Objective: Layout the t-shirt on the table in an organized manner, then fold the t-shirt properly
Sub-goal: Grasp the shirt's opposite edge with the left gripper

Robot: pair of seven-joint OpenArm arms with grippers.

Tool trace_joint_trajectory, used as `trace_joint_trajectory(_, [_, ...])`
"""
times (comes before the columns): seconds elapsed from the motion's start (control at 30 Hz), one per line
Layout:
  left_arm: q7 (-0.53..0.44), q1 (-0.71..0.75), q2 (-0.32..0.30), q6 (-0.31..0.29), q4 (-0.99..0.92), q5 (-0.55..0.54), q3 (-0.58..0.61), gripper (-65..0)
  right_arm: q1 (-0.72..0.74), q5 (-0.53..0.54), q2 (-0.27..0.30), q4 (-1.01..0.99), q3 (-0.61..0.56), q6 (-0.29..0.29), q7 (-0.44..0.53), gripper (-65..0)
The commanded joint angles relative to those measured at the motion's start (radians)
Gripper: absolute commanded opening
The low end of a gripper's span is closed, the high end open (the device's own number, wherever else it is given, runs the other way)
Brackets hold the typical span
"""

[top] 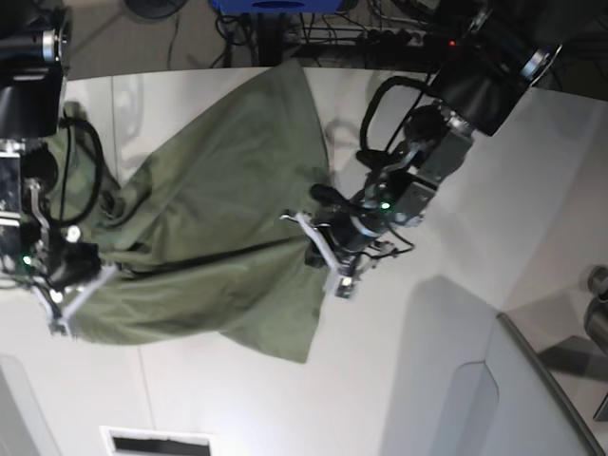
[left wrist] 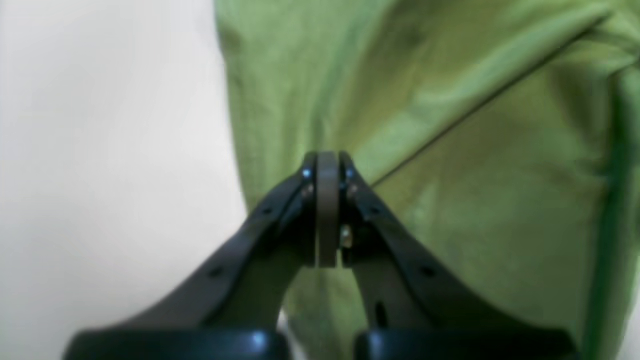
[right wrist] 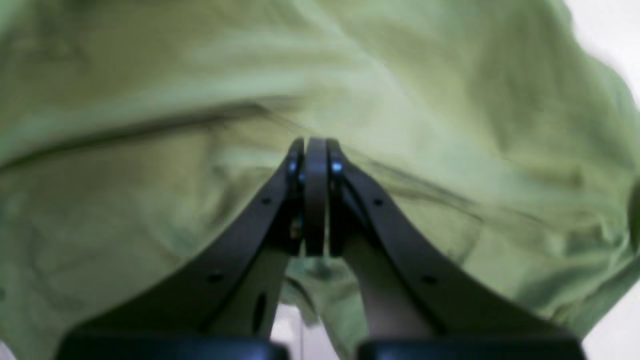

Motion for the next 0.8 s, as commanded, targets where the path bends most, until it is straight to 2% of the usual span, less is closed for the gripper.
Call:
trace_joint_trajectory(0.0, [-0.02, -0.047, 0.012, -0.001, -0.034, -0.002, 0.004, -65.0, 0.008, 0.012, 0.007, 0.04, 0.014, 0.007, 0.035, -65.0])
trace_joint_trajectory(0.17, [-0.025, -0.152, 0.075, -0.001, -0.29, -0.002, 0.009, -65.0, -0.058, 0.012, 0.018, 0.117, 0.082, 0.007, 0.041, -65.0])
trace_joint_trajectory(0.4, [-0.138, -0.293, 0.081, -0.001, -0.551, -0.002, 0.01, -65.0, -0.144, 0.012, 0.018, 0.189, 0.135, 0.01, 0.041, -65.0])
trace_joint_trajectory(0.6, [-0.238, -0.426, 0.057, -0.001, -0.758, -0.002, 0.012, -65.0, -0.199, 0.012, 0.018, 0.204, 0.129, 0.01, 0.041, -65.0])
trace_joint_trajectory(0.77, [-0.283, -0.492, 0.007, -0.001, -0.809, -0.002, 0.012, -65.0, -0.261, 0.012, 0.018, 0.258, 0.128, 0.011, 0.041, -65.0])
